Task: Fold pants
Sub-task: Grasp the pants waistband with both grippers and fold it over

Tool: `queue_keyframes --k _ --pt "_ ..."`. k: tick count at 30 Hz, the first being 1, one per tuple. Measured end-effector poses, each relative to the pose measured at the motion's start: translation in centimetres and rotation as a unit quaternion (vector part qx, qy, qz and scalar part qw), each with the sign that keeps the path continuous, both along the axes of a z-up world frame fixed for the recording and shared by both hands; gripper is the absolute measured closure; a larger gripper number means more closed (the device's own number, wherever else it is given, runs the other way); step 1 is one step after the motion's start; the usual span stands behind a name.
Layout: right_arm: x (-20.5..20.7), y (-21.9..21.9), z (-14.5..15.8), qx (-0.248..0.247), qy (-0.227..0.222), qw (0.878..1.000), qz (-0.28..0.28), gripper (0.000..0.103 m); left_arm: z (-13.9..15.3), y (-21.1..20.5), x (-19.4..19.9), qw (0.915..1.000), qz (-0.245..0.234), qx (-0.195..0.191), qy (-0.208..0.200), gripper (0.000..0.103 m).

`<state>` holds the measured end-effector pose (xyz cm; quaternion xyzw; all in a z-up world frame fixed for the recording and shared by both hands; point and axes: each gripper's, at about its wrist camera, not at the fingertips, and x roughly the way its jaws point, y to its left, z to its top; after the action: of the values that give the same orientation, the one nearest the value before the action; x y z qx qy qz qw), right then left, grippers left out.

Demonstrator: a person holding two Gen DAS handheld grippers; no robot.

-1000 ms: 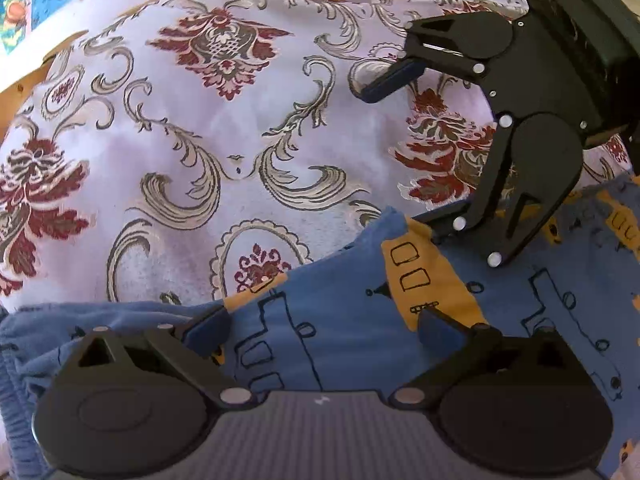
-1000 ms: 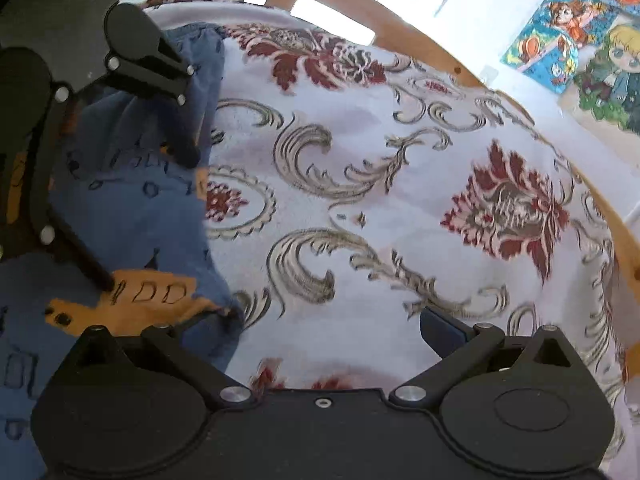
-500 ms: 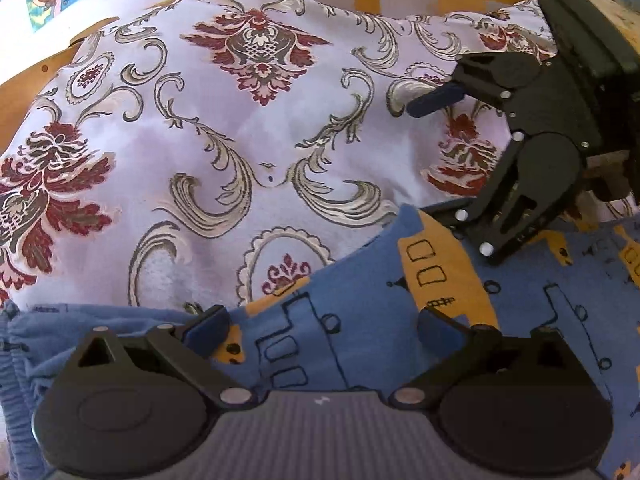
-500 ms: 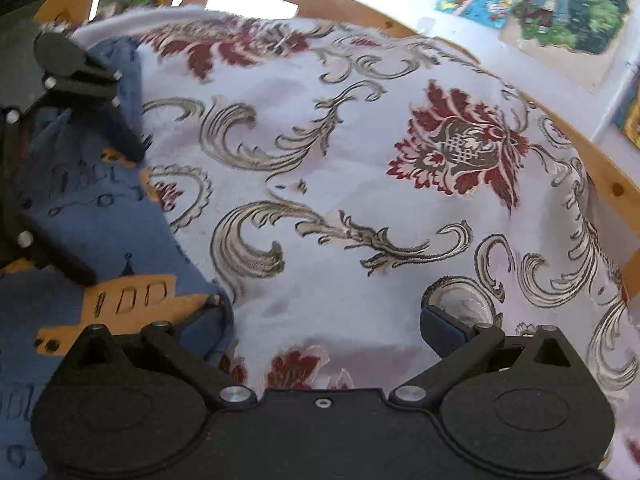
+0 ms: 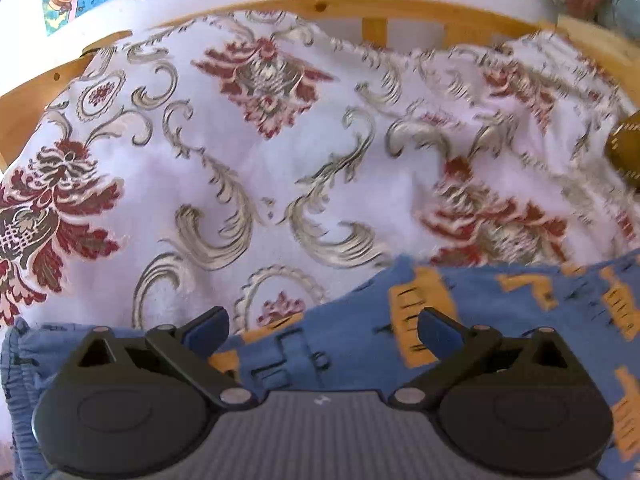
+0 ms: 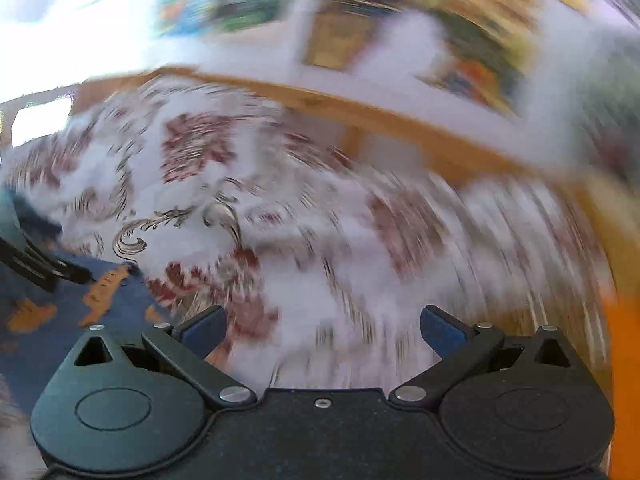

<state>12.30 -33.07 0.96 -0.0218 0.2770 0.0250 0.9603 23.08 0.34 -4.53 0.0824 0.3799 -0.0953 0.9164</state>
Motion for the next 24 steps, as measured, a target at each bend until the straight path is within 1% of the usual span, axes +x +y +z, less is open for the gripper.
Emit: queue_keyframes --k 2,4,6,9,12,14,16,17,18,19,20,21,22,24 --pt "-4.1 -1.1 -1.1 0.078 0.014 0.995 -0.056 0.001 0.4 -0.7 -0.7 0.9999 -0.01 -0.008 -0.001 0.0" --pt "-7.2 -1.8 -2.2 0.138 0.033 0.984 -0.105 0.001 0.5 -1.7 -1.7 0.9995 -0.03 -0.01 0.001 0.0" --pt "-9.2 -2.3 -3.2 0.181 0.039 0.974 -0.133 0.001 0.8 -3.1 -2.5 0.9986 -0.051 -0.005 0.008 0.0" --pt "-10.6 -3.3 -4.6 0.219 0.038 0.959 -0.175 0.001 1.9 -6.1 -3.6 0.9949 -0.098 -0.005 0.023 0.0" --pt "-10.9 -4.8 -5.6 0.244 0.032 0.946 -0.209 0.001 2.3 -10.8 -3.9 0.9859 -0.163 -0.01 0.039 0.0" --pt "-11.2 -6.3 -6.1 0.269 0.028 0.933 -0.236 0.001 2.0 -14.7 -3.5 0.9808 -0.189 -0.006 0.047 0.0" --pt "-11.6 -8.1 -6.6 0.303 0.021 0.917 -0.259 0.001 1.3 -18.9 -3.1 0.9749 -0.216 -0.008 0.054 0.0" --pt "-11.6 -9.2 -6.8 0.326 0.019 0.906 -0.268 0.001 1.0 -20.7 -3.0 0.9708 -0.231 -0.016 0.061 0.0" --pt "-11.5 -10.3 -7.2 0.35 0.021 0.896 -0.272 0.001 0.7 -22.3 -2.8 0.9648 -0.251 -0.025 0.073 0.0" --pt "-11.4 -11.1 -7.5 0.367 0.024 0.889 -0.274 0.001 0.5 -23.9 -2.9 0.9557 -0.279 -0.032 0.087 0.0" --pt "-11.4 -11.9 -7.7 0.384 0.022 0.879 -0.281 0.001 0.3 -25.3 -3.1 0.9448 -0.311 -0.031 0.098 0.0" --pt "-11.4 -12.2 -7.9 0.394 0.019 0.873 -0.285 0.001 0.2 -26.1 -3.5 0.9361 -0.336 -0.027 0.102 0.0" --pt "-11.2 -12.4 -8.2 0.4 0.017 0.87 -0.289 0.001 0.0 -26.9 -4.1 0.926 -0.364 -0.014 0.098 0.0" --pt "-10.9 -12.4 -8.3 0.393 0.015 0.87 -0.298 0.001 -0.3 -27.3 -5.3 0.911 -0.404 0.008 0.085 0.0"
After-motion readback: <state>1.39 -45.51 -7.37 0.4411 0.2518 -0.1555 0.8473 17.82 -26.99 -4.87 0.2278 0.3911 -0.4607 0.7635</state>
